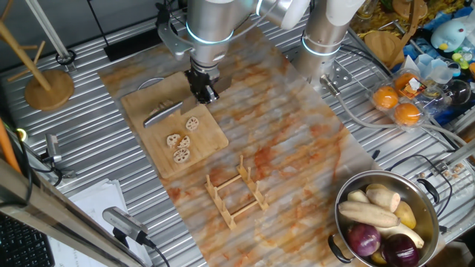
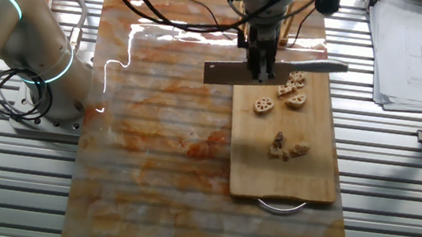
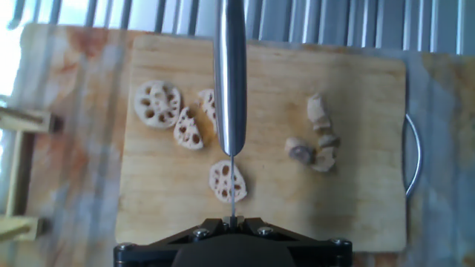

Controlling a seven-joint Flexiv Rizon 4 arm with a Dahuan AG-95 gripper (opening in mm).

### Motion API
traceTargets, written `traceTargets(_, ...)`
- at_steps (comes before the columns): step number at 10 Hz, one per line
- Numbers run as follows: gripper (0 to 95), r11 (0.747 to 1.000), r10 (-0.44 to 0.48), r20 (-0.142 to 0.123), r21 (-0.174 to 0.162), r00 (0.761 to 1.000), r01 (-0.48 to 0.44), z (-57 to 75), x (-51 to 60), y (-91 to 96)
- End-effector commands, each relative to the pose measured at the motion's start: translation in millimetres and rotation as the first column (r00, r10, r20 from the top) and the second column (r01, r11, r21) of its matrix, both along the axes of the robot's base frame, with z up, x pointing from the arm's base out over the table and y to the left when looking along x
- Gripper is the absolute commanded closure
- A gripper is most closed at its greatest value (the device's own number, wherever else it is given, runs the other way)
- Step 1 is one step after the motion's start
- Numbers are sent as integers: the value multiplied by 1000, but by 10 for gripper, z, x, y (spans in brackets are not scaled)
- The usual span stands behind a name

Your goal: Slice the lotus root

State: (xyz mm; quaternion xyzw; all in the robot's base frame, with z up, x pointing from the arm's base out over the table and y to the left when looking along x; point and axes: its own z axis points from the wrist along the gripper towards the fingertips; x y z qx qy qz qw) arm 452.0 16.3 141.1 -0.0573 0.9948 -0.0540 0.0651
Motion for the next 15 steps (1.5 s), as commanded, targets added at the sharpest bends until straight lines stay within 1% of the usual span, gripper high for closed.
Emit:
traceTargets(1,950,998,55,0,7,998,-55,61,50,6)
traceTargets(2,950,997,81,-17,6,997,-80,110,131,21)
traceTargets(3,950,995,99,-31,5,995,-99,134,180,29)
traceTargets(4,950,994,111,-52,2,992,-111,152,216,33)
traceTargets(5,950,990,139,-68,3,988,-139,156,261,28)
traceTargets(7,950,979,204,-84,4,975,-204,169,278,27)
traceTargets(8,950,975,220,-99,3,970,-221,170,275,27)
traceTargets(12,950,980,201,-100,6,975,-201,150,291,3)
traceTargets(14,950,983,184,-96,7,978,-184,162,269,3)
traceTargets(15,950,985,170,-89,10,981,-170,172,250,-7)
